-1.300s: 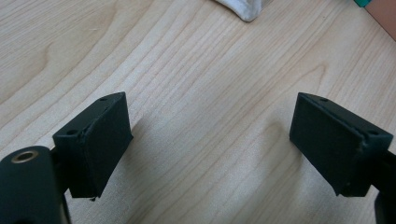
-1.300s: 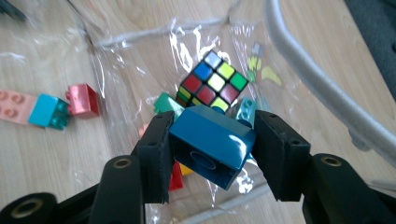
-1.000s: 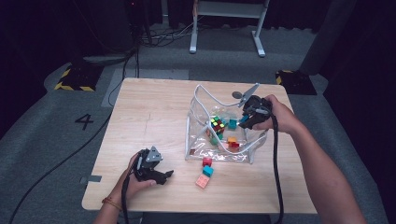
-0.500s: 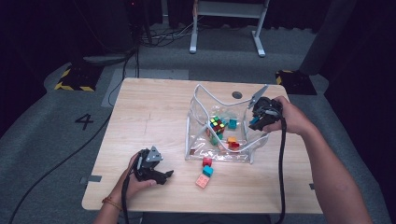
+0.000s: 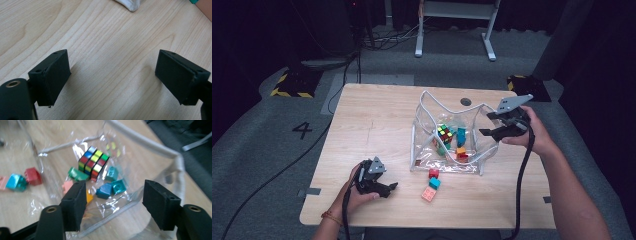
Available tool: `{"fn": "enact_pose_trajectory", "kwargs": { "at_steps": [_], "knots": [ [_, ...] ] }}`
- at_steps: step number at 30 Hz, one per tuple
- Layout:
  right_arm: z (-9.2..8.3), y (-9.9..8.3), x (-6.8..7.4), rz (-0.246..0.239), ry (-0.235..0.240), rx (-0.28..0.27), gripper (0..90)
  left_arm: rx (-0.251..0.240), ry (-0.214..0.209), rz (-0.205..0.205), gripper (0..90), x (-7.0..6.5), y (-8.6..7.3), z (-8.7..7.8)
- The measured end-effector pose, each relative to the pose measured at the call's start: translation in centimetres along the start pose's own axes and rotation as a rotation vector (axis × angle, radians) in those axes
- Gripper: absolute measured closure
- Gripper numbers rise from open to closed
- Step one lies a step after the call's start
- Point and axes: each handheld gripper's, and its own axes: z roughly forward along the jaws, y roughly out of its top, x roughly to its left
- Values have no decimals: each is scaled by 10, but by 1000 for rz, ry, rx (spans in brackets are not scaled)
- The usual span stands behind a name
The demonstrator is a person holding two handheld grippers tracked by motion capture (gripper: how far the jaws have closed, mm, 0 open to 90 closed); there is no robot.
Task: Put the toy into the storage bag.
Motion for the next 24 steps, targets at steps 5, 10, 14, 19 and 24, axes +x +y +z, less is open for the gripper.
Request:
{"fn": "enact_pose_trajectory", "kwargs": {
  "at_steps": [5, 10, 14, 19, 24],
  "knots": [
    [-20, -11, 8, 40, -35, -133, 303, 0, -3, -2, 127, 0, 0, 0],
    [-34, -26, 18, 88, -78, -200, 274, 0, -2, -2, 126, 0, 0, 0],
    [-45, -42, 22, 128, -81, -250, 268, 0, -1, -3, 127, 0, 0, 0],
    [-53, -63, 29, 164, -90, -304, 268, -1, 1, -5, 127, -1, 0, 0],
    [-60, -77, 39, 161, -104, -313, 267, -1, 1, -6, 127, -1, 0, 0]
  ]
}}
